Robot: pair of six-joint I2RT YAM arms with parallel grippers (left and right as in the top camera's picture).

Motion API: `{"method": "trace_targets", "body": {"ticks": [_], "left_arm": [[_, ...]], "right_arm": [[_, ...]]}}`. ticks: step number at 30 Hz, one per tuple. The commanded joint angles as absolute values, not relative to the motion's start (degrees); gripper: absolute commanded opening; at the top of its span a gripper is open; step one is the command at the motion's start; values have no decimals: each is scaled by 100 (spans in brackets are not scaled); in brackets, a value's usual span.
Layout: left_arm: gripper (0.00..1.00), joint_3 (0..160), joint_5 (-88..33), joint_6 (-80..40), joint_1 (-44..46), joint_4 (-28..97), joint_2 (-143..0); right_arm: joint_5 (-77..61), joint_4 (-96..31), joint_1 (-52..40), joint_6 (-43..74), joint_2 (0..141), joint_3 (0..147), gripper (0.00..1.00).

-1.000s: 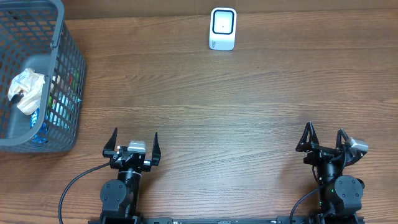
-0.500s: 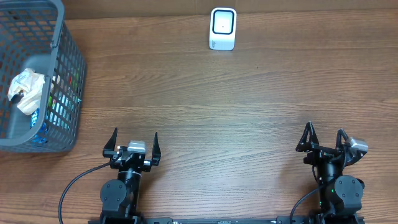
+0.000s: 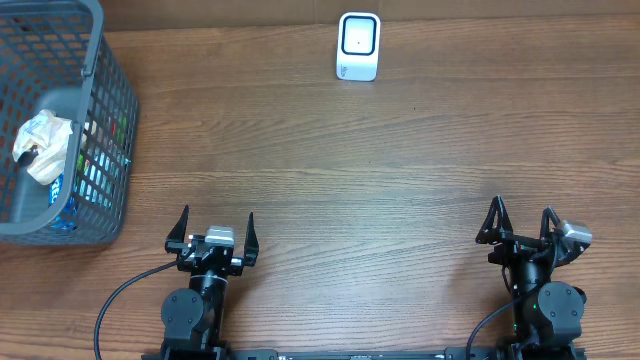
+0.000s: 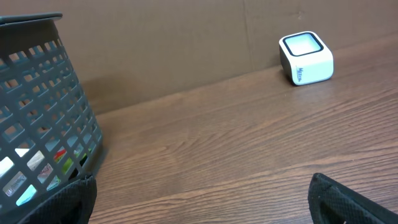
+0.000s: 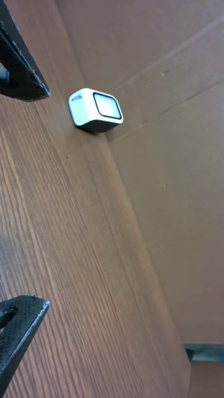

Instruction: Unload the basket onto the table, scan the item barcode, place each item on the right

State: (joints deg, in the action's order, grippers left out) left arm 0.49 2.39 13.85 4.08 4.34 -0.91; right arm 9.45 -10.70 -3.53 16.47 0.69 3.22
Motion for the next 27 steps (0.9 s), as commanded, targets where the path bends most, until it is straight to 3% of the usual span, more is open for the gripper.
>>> {"method": "trace_targets", "body": {"ticks": [1,27], "left_arm": [[100,27,252,1328,373,423,-25],[100,27,320,1413,373,381,-25]], "right_arm": [[1026,-1044,-390,1627,16,327,100],[1026,-1044,-390,1627,16,327,100]]}}
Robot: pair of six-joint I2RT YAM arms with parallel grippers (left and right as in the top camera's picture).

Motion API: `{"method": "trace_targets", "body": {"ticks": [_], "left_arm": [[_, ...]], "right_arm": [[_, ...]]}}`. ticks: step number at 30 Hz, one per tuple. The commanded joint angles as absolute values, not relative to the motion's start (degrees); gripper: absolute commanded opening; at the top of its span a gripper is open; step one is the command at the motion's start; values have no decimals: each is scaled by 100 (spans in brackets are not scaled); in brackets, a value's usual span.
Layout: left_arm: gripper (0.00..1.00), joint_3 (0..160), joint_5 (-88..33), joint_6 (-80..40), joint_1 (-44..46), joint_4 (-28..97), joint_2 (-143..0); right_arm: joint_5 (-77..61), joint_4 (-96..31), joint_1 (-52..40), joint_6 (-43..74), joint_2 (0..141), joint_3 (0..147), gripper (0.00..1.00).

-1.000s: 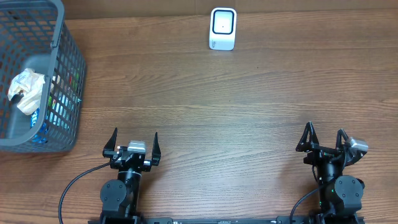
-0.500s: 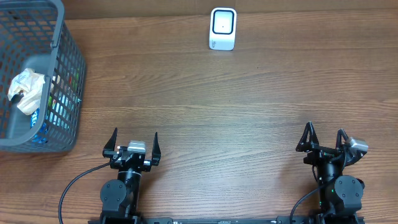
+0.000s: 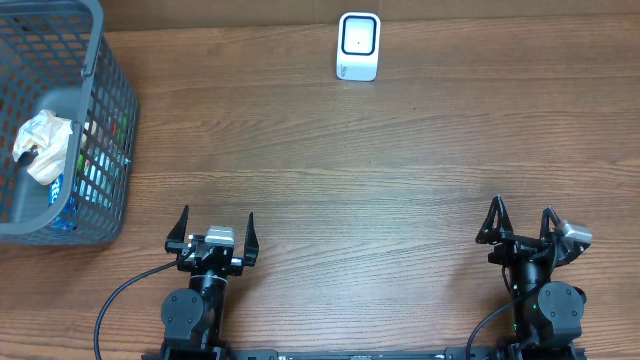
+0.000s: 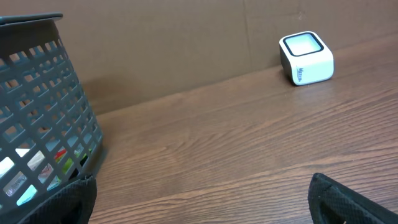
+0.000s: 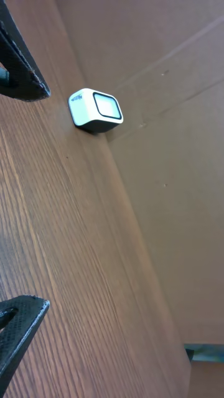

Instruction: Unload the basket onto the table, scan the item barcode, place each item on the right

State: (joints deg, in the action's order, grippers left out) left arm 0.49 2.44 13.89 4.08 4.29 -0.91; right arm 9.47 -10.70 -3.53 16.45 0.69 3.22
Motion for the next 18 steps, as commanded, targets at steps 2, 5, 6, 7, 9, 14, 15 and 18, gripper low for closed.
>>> {"method": "trace_targets", "body": {"ticks": [2,5,6,7,9,14,15,18], "left_arm": [[100,30,320,1413,373,298,-25],[100,51,318,1411,373,161,-25],[100,71,318,1413,373,126,-25],[100,102,320,1413,373,115,-25],[100,172,318,1411,373,119,-25],[100,322,318,1413,373,121,-25],[100,353,318,1411,373,121,-25],[100,434,318,1413,373,121,-25]], "right_arm": [[1026,-1044,-390,1627,16,327,100],[1026,-1044,-390,1627,16,327,100],[1026,-1044,-390,1627,16,327,100],[1026,-1044,-390,1627,16,327,100],[1026,-1044,-390,1627,16,327,100],[1026,-1044,-390,1627,16,327,100],[1026,-1044,-390,1627,16,327,100],[1026,-1044,-390,1627,16,327,100]]}}
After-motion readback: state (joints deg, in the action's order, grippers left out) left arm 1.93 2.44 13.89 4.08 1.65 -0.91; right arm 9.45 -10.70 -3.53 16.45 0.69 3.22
